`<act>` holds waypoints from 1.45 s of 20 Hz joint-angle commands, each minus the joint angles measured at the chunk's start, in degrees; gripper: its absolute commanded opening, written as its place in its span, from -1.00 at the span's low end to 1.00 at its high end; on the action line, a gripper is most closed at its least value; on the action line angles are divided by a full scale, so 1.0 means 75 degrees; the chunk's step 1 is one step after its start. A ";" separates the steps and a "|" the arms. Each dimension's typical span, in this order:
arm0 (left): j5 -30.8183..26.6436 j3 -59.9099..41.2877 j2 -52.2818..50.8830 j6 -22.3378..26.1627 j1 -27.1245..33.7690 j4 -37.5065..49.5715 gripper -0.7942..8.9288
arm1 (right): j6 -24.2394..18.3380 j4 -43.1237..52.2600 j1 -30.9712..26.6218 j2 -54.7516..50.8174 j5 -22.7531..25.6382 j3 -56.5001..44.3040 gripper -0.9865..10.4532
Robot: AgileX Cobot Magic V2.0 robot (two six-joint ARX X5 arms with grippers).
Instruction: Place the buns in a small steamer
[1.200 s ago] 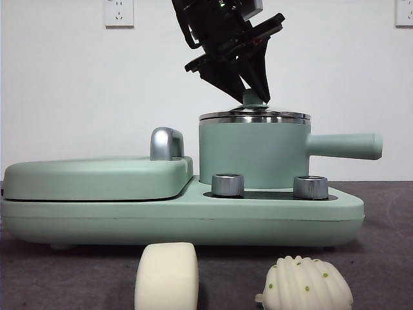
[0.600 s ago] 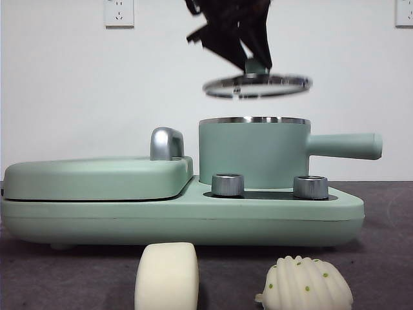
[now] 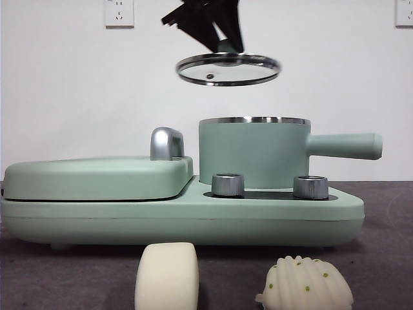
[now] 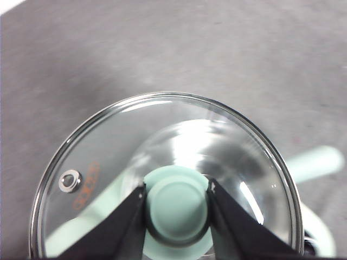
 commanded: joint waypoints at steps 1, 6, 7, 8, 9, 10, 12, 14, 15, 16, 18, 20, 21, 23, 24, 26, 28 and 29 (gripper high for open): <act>0.0000 0.0303 0.0052 0.0131 0.0192 0.0122 -0.80 | -0.0058 0.0047 0.0015 0.0029 0.0003 0.0131 0.03; 0.0000 0.0303 0.0052 0.0134 0.0994 0.0064 -0.80 | -0.0050 -0.0216 0.0017 0.0029 -0.0038 0.0131 0.03; 0.0000 0.0303 0.0052 0.0134 0.1160 0.0052 -0.80 | -0.0026 -0.0303 0.0023 0.0032 -0.0087 0.0131 0.03; 0.0003 0.0303 0.0052 0.0131 0.1329 0.0050 -0.80 | -0.0009 -0.0361 0.0035 0.0035 -0.0085 0.0131 0.03; 0.0003 0.0303 0.0052 0.0131 0.1492 0.0055 -0.80 | 0.0003 -0.0417 0.0052 0.0073 -0.0090 0.0131 0.03; 0.0000 0.0303 0.0055 0.0134 0.1644 0.0073 -0.80 | 0.0035 -0.0487 0.0087 0.0108 -0.0093 0.0131 0.03; 0.0000 0.0303 0.0055 0.0160 0.1909 0.0119 -0.80 | 0.0227 -0.0568 0.0239 0.0300 -0.0184 0.0131 0.03; 0.0003 0.0303 0.0055 0.0160 0.2194 0.0160 -0.80 | 0.0487 -0.0568 0.0557 0.0615 -0.0221 0.0134 0.03; 0.0003 0.0303 0.0055 0.0160 0.2326 0.0169 -0.80 | 0.0562 -0.0565 0.0778 0.0781 -0.0207 0.0134 0.01; 0.0003 0.0300 0.0055 0.0157 0.2454 0.0178 -0.80 | 0.0653 -0.0565 0.1043 0.0953 -0.0195 0.0134 -0.01; 0.0003 0.0303 0.0055 0.0157 0.2669 0.0181 -0.80 | 0.0953 -0.0510 0.1655 0.1384 -0.0105 0.0134 -0.03; 0.0006 0.0303 0.0055 0.0154 0.2830 0.0181 -0.80 | 0.1195 -0.0449 0.2413 0.1871 0.0329 0.0154 -0.03; 0.0006 0.0300 0.0055 0.0149 0.2894 0.0178 -0.80 | 0.1288 -0.0437 0.2836 0.2130 0.0600 0.0181 -0.03; 0.0009 0.0300 0.0055 0.0131 0.2978 0.0181 -0.80 | 0.1731 -0.0393 0.3777 0.2707 0.1352 0.0280 -0.04; 0.0009 0.0300 0.0055 0.0131 0.3008 0.0187 -0.80 | 0.1909 -0.0373 0.4246 0.3016 0.1708 0.0361 -0.04; 0.0009 0.0300 0.0055 0.0131 0.3028 0.0224 -0.80 | 0.2200 -0.0344 0.5176 0.3751 0.2326 0.0618 -0.04; 0.0009 0.0300 0.0055 0.0131 0.3054 0.0259 -0.80 | 0.2669 -0.0356 0.5896 0.4567 0.2699 0.0970 -0.04; 0.0009 0.0300 0.0055 0.0131 0.3054 0.0262 -0.80 | 0.2961 -0.0367 0.6137 0.4951 0.2841 0.1134 -0.04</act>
